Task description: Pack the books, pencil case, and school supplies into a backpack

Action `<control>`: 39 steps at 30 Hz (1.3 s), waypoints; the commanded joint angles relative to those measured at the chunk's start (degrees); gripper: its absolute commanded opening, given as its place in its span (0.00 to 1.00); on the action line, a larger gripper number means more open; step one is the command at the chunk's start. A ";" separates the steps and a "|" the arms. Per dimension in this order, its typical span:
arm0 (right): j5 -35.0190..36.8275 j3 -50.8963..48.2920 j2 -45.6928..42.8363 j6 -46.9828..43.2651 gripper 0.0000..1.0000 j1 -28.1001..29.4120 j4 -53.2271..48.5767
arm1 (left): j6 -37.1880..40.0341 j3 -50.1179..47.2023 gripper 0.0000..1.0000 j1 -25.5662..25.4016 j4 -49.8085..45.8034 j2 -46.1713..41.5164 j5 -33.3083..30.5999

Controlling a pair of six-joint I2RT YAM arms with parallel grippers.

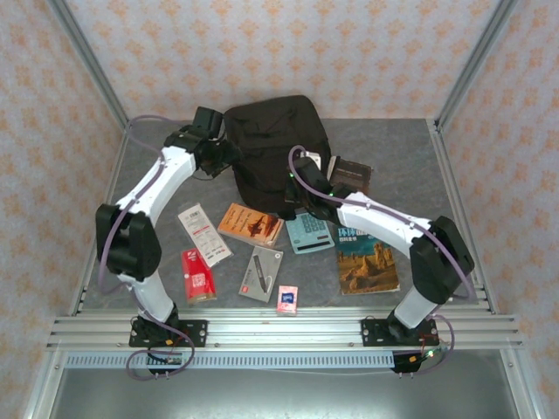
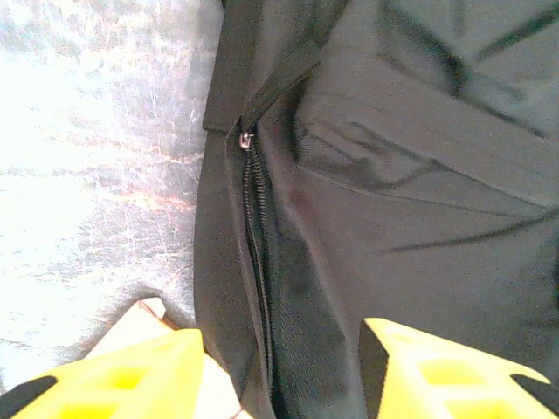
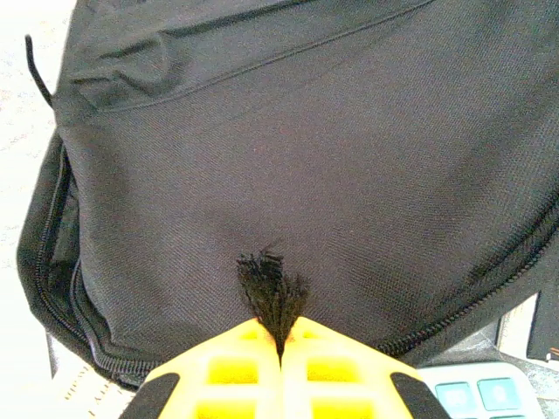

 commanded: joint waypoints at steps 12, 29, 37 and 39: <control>-5.03 2.69 2.30 3.49 0.00 -0.27 2.63 | -13.81 -12.66 0.77 -5.68 0.62 -13.12 -1.45; -11.52 2.46 5.37 6.15 0.00 -0.19 8.48 | -18.17 -15.31 0.79 -7.51 6.69 -9.15 0.80; -12.46 2.77 6.17 6.78 0.00 -0.10 9.33 | -17.85 -16.61 0.78 -7.59 7.84 -7.97 1.02; -12.64 2.90 6.26 6.78 0.00 -0.10 9.39 | -17.50 -16.65 0.78 -7.51 7.78 -7.92 0.66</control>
